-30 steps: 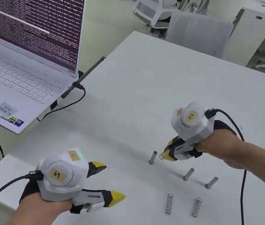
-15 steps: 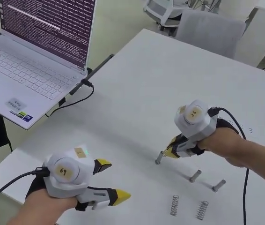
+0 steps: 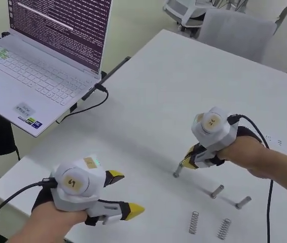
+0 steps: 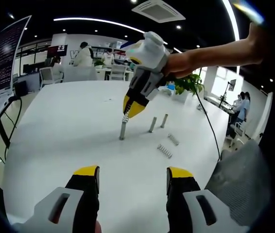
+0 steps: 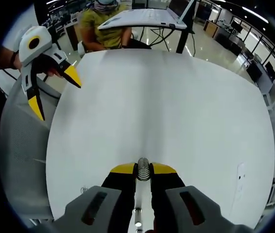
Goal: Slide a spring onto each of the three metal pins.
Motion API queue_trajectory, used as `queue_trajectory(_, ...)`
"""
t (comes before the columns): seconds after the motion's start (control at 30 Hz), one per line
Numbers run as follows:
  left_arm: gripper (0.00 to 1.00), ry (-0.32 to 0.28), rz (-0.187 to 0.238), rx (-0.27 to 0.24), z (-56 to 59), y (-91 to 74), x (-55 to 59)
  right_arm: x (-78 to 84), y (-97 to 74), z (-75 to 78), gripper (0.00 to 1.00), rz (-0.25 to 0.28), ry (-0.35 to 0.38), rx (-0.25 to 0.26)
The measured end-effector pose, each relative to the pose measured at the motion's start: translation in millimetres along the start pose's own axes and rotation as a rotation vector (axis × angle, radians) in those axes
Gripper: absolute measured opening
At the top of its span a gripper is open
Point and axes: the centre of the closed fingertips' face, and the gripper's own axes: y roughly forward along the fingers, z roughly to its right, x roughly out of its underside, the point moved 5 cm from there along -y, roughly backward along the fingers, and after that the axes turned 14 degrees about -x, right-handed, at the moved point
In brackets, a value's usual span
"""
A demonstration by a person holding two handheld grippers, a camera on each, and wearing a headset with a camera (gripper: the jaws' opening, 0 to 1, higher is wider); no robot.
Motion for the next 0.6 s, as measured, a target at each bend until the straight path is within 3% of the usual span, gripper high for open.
queue_trajectory(0.6,0.5,-0.011,-0.004,-0.006,-1.8,-0.4,1.9,2.3,11.9,2.0,0.08,-0.041,-0.016,-0.019)
